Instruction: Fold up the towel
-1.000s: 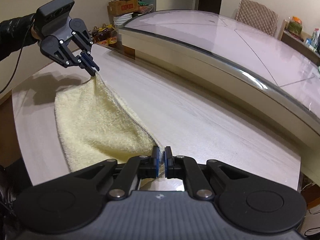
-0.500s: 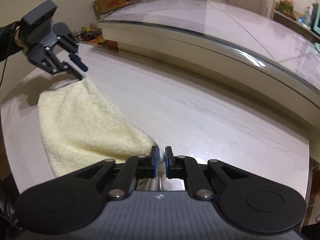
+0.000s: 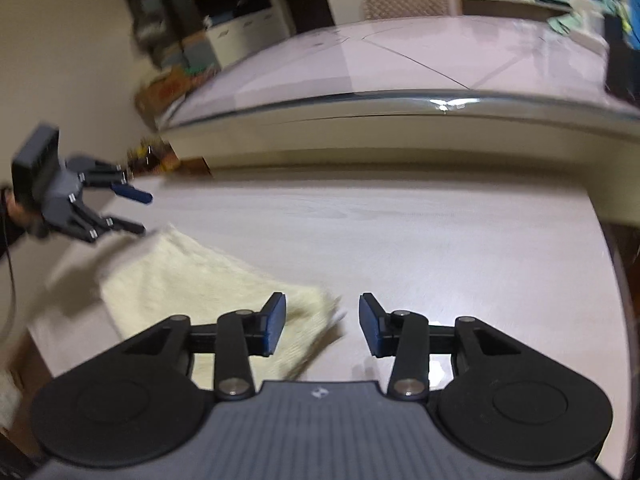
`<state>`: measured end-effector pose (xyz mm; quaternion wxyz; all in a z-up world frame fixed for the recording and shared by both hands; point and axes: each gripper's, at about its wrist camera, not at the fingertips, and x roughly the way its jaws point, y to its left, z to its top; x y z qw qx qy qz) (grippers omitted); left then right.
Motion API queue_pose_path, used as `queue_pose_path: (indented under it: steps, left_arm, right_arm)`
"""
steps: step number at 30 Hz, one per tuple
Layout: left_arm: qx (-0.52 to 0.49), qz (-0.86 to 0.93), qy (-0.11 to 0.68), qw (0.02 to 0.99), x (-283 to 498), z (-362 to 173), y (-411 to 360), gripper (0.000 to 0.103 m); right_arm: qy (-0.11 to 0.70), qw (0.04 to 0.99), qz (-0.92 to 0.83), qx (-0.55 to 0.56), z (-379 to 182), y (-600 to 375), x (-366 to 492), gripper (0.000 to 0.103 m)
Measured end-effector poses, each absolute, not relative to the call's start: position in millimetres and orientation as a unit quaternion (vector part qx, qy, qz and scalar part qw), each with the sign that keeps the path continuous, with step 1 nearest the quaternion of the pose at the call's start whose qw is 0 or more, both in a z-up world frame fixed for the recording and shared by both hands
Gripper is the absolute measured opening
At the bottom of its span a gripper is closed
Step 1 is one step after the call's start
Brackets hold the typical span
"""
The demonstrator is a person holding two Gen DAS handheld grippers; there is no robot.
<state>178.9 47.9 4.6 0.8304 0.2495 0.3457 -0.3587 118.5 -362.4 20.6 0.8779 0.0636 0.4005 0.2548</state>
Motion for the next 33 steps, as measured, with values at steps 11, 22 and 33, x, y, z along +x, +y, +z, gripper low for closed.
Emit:
queue_pose_path:
  steps: [11,22,33]
  left_arm:
    - [0.205,-0.332,0.322,0.863,129,17,41,0.094]
    - [0.182,-0.334,0.324,0.866,110,11,46,0.099]
    - [0.176,-0.361,0.301,0.865,105,14,49,0.100]
  right_arm:
    - [0.408,0.852,0.212,0.251,-4,-379,40,0.047]
    - [0.398,0.803,0.133,0.423,-43,-369,2,0.048]
    - [0.395,0.764,0.045,0.509,-66,-349,8,0.056]
